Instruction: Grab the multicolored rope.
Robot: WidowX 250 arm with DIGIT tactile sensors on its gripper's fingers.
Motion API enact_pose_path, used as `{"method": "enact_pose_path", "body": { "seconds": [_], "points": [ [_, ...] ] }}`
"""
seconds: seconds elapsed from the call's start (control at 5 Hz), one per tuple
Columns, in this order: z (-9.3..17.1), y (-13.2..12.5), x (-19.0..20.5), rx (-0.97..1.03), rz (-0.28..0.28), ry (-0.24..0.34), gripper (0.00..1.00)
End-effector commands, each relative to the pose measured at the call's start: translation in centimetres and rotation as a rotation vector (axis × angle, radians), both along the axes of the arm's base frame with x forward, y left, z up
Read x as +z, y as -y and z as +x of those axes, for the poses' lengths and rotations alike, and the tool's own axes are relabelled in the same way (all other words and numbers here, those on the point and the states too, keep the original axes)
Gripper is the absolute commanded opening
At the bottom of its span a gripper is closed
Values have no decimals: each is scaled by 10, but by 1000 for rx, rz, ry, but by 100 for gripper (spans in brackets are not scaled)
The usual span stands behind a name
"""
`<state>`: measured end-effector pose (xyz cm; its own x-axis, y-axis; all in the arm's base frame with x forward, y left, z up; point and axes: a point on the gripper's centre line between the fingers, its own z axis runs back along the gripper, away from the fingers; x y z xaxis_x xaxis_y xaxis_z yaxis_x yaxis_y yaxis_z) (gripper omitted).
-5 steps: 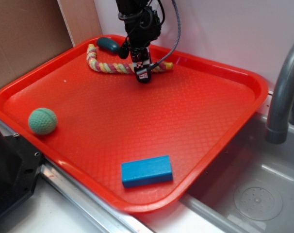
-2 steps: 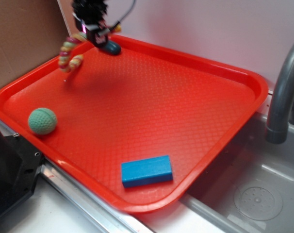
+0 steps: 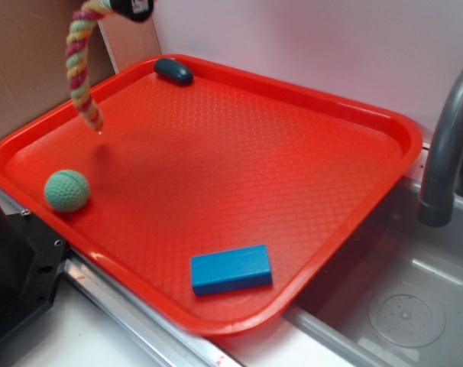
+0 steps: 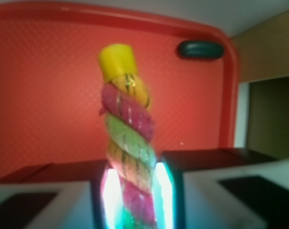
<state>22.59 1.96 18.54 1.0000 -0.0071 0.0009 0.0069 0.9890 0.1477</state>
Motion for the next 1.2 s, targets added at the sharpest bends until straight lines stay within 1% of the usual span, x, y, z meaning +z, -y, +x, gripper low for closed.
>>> {"method": "enact_pose_path", "body": {
  "seconds": [0.0, 0.2, 0.4, 0.6, 0.8, 1.0],
  "points": [
    [1, 31, 33, -9, -98, 149, 0],
    [3, 39, 32, -59, -171, 177, 0],
    [0, 47, 32, -19, -179, 159, 0],
    [1, 45, 28, 48, -135, 125, 0],
    [1, 43, 22, 72, -149, 93, 0],
    [0, 40, 20, 70, -167, 84, 0]
  ]
}}
